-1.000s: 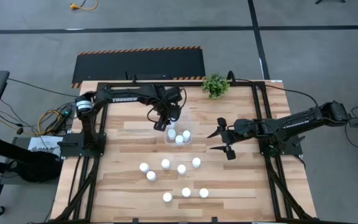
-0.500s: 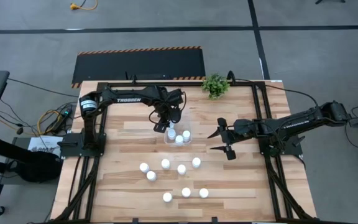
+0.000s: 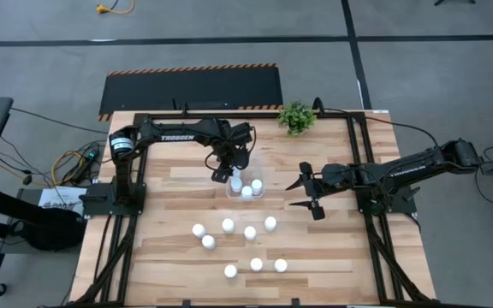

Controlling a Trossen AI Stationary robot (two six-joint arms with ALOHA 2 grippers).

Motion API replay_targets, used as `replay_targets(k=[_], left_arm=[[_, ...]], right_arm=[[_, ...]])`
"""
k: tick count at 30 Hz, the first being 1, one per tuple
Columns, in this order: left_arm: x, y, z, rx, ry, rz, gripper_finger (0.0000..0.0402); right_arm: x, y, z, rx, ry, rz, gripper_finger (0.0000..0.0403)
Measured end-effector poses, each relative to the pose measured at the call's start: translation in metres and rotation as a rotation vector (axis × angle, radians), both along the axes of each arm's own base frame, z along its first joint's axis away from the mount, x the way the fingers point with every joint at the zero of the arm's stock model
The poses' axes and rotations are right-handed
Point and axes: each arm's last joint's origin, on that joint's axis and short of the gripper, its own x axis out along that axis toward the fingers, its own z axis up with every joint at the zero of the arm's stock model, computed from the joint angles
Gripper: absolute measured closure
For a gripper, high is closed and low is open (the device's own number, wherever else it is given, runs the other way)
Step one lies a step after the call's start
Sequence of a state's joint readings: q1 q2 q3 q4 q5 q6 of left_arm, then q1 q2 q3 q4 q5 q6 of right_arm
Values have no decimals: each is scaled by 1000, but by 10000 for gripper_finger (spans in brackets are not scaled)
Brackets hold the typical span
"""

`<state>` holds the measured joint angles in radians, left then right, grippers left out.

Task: Pick and place pill bottles into a basket
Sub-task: Put the pill bottles into the container

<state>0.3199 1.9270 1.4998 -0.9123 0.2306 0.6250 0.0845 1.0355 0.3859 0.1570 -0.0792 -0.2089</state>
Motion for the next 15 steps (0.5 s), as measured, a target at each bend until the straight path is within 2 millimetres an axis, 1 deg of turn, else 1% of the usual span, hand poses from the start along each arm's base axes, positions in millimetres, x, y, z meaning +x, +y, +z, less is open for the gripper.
replay_targets(k=[4, 9, 15], left_arm=[[-1, 0, 0, 8, 16, 3, 205], [-3, 2, -1, 70, 47, 17, 204], [0, 3, 11, 101, 43, 8, 204]], right_arm=[[0, 0, 0, 0, 0, 0, 173], [0, 0, 0, 0, 0, 0, 173], [0, 0, 0, 0, 0, 0, 173]])
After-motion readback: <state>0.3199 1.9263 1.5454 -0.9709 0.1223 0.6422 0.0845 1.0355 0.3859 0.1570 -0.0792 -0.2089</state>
